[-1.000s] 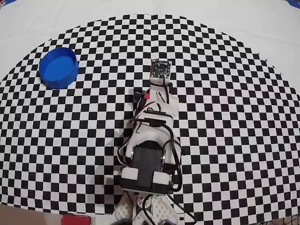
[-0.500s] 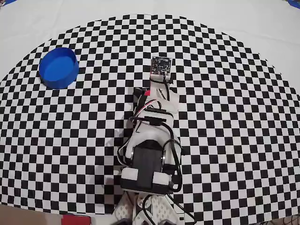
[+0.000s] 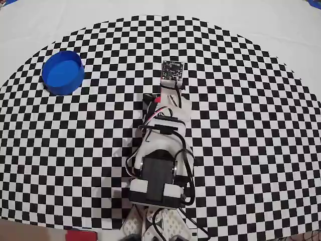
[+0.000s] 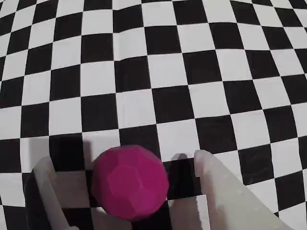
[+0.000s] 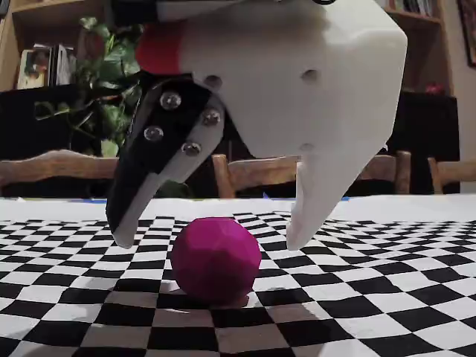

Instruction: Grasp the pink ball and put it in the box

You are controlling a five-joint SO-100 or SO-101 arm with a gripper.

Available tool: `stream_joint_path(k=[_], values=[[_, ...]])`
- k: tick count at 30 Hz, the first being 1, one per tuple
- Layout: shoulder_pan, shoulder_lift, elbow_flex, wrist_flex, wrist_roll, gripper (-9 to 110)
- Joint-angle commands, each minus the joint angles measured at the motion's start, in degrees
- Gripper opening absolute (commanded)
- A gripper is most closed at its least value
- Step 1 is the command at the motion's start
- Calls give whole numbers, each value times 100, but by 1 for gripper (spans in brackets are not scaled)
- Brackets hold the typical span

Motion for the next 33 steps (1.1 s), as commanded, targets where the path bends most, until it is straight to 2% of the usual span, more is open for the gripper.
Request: stream_joint_path(k=[1,33], values=[[-9,0,-88,-26,53,34],[-9,-26,18,-26,53,34]])
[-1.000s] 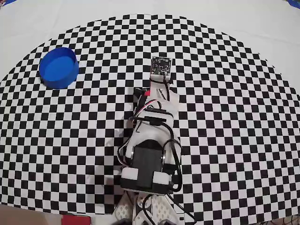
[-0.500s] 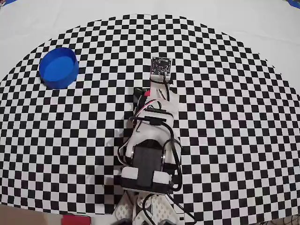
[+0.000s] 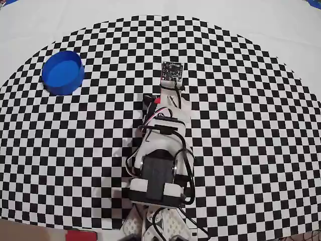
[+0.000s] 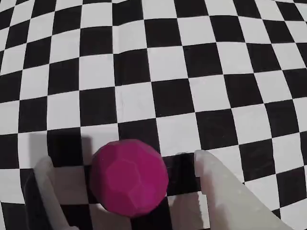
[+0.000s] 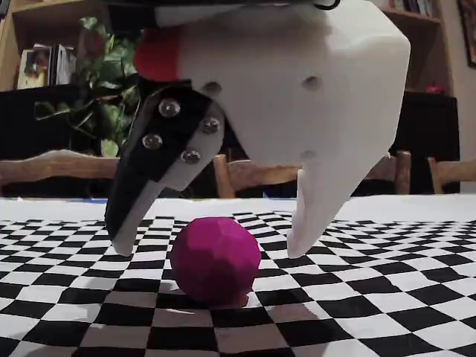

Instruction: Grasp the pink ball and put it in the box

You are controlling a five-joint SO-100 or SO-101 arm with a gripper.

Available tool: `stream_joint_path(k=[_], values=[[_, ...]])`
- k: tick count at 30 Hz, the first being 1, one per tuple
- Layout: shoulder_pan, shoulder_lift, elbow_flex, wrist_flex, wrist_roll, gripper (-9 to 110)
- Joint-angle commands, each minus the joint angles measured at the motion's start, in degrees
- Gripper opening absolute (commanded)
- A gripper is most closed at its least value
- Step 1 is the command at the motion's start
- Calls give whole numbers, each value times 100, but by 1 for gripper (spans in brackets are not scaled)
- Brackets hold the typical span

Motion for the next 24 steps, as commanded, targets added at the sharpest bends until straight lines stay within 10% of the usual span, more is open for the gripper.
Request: stream_joint_path(k=[1,24], values=[[-9,9,-9,-26,53,34],[-18,-62,9,-18,0,27]])
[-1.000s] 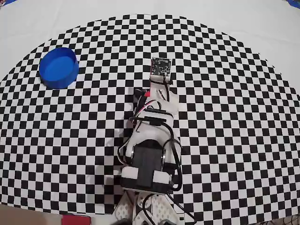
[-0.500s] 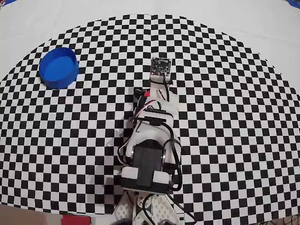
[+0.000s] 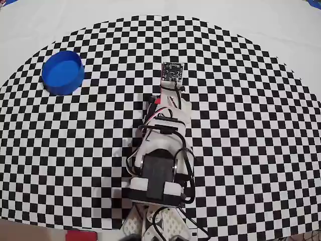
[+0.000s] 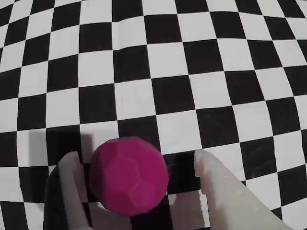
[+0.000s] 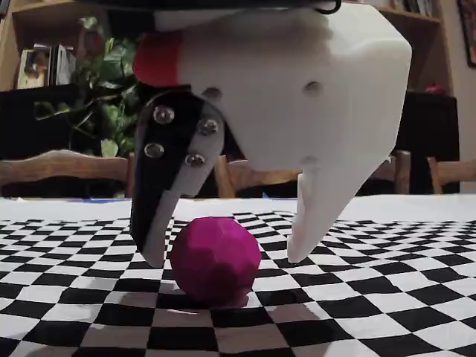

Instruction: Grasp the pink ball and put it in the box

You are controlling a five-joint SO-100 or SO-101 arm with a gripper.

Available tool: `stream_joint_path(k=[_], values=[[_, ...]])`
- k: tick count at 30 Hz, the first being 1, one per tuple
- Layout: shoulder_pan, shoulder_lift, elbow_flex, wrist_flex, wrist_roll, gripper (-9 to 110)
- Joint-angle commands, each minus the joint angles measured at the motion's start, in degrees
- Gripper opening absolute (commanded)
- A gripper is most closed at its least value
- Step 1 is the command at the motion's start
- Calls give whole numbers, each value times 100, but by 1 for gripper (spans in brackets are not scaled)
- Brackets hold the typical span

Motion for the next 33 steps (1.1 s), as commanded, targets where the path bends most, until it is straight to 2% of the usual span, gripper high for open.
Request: stream_joint_path(k=[1,8,14,17,24,33], values=[[-18,-9,9,-18,0,27],[-35,-9,9,-18,0,27],[-53,-9,9,-53,-9,18],[-62,9,9,-53,-9,18],[-62,18,9,-53,-9,0],[-62,62,-18,-62,-9,0]])
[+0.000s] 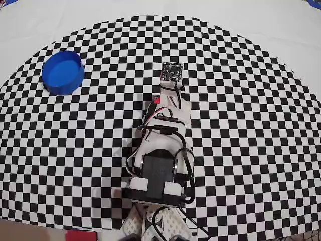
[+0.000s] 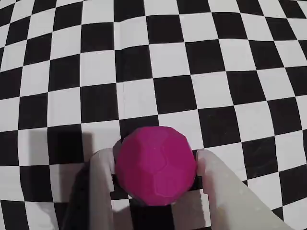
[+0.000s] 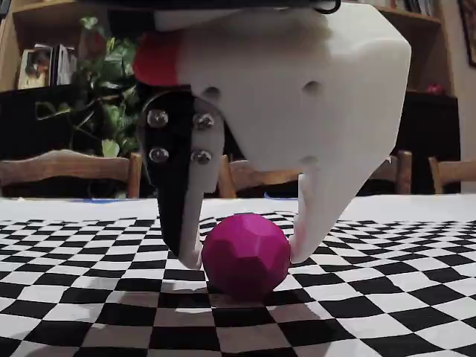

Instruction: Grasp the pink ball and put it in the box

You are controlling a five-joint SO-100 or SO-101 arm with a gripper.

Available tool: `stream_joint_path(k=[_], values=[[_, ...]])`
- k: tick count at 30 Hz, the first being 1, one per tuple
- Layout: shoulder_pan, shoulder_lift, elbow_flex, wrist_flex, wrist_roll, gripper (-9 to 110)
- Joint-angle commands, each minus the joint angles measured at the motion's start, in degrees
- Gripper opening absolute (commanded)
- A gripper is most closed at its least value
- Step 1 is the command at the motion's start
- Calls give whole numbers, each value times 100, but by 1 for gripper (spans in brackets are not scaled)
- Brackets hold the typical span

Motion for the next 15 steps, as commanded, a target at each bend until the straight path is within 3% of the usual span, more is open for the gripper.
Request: stream_joint_path(k=[1,15], values=[[-53,88,-18,-62,-9,0],[-53,712,9,-62,-9,0]])
